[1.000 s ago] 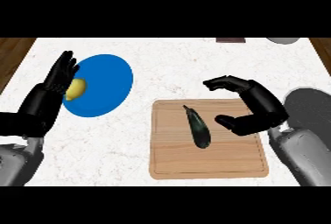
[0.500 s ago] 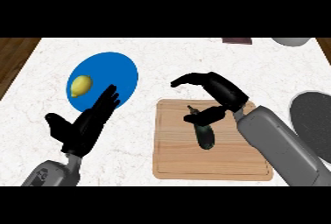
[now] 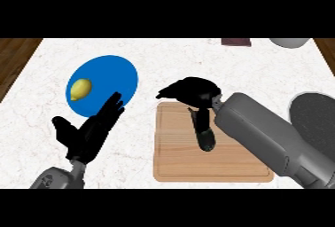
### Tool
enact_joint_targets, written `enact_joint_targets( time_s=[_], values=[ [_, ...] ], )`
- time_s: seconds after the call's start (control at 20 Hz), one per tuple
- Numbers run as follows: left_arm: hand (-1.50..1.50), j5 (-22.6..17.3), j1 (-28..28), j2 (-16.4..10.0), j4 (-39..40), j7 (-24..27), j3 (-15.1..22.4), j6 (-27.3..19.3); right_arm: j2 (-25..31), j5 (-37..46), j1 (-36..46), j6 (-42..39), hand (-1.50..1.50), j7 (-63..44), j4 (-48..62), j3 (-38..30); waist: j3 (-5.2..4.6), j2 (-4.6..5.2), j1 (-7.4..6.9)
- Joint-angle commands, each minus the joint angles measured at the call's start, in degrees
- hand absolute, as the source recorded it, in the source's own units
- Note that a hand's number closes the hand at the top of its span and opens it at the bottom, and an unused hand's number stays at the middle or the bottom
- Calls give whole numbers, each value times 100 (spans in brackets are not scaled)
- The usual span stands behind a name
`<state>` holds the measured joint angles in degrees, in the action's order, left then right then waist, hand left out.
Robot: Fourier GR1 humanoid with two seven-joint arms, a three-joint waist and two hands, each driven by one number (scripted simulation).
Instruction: Pick the eggplant from the cutting board and place it in the pan
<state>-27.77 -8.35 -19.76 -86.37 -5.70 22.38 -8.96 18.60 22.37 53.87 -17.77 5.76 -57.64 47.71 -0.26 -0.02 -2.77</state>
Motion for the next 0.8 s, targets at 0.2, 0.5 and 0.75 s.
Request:
enact_joint_targets(
  time_s=[0.2,0.5,0.75],
  values=[
    [0,50,-41,204,191,42,-91,-169,-728,920,1022,-2008,-150,-1659,84,1245,7,-39,210],
    [0,194,115,263,77,42,-14,-208,-1547,901,834,-3408,-150,-2757,135,1447,20,-43,287],
    [0,94,53,331,357,127,-291,117,-1842,1046,363,-3818,-150,-3580,-18,1116,22,-12,284]
  ],
)
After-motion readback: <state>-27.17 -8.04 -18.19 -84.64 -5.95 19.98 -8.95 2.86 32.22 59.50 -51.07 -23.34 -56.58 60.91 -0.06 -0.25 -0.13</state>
